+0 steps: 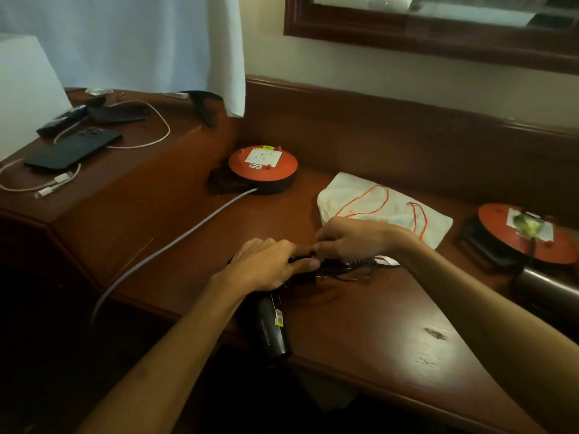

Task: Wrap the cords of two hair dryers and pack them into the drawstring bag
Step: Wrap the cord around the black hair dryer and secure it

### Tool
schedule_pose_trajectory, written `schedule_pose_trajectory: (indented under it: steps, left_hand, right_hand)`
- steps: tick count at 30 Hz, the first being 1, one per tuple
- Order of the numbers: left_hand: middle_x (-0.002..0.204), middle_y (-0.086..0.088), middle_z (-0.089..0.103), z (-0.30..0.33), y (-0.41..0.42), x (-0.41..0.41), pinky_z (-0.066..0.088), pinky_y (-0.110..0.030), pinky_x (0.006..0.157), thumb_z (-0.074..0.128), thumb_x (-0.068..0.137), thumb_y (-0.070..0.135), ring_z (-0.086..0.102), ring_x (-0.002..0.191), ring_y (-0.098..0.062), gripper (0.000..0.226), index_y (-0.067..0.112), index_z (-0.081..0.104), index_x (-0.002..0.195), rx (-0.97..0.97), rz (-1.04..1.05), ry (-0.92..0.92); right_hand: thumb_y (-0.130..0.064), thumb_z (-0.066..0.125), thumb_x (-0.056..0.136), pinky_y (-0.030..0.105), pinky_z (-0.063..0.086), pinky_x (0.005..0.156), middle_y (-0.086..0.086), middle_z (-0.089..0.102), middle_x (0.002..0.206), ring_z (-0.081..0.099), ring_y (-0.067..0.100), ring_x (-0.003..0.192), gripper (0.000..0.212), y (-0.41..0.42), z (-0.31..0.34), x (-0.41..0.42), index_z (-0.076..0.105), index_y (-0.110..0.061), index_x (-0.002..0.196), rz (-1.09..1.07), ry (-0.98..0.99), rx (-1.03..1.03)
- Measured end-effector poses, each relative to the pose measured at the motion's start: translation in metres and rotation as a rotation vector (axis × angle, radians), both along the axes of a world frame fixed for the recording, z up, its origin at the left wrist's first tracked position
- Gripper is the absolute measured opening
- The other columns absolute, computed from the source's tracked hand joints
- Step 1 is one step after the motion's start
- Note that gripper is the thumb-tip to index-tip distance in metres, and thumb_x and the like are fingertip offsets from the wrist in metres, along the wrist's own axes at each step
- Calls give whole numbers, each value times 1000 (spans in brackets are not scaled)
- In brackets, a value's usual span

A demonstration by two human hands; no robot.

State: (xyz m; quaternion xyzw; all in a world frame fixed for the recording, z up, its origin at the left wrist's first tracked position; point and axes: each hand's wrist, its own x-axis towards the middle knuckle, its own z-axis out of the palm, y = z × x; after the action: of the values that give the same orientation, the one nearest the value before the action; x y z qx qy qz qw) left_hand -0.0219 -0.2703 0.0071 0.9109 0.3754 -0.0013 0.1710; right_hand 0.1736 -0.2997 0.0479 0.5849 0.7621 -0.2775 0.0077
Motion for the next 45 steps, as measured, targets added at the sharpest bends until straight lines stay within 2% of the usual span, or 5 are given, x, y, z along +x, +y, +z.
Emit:
schedule_pose_trajectory:
  steps: [13,23,31,40,45]
  left_hand:
    - [104,34,70,-4,6,-14,51,-44,95,45,83,83,66,105,-4,32,67,62,105,-159,204,-372]
    - [94,9,77,-6,8,-19,54,-59,93,67,75,78,74,92,-19,51,41,74,110,-402,243,-731]
    - [90,5,78,-9,12,-19,56,-59,88,71,75,62,75,84,-21,38,40,76,105,-406,272,-755]
    - [94,5,78,-7,6,-23,56,-58,89,75,76,57,74,86,-20,38,38,76,109,-422,196,-724]
    - [99,0,78,-6,2,-28,57,-52,93,81,81,40,74,93,-21,31,32,78,111,-509,49,-662]
  right_hand:
    - [-22,49,102,41,54,72,1,72,101,65,19,85,23,-62,-21,-21,68,-20,115,-84,-57,538]
    - [-9,54,101,8,42,75,-31,58,101,58,-11,90,23,-76,-78,-39,63,-16,122,-351,506,771]
    - [8,57,94,4,40,74,-3,67,103,55,3,79,34,-66,-87,-23,65,-6,124,-162,271,887]
    - [-35,65,93,30,38,43,10,67,61,46,25,43,23,-70,-75,5,77,-16,90,-336,714,231]
    - [-15,80,82,15,49,52,0,64,68,60,8,59,14,-59,-52,15,67,-17,77,-368,623,172]
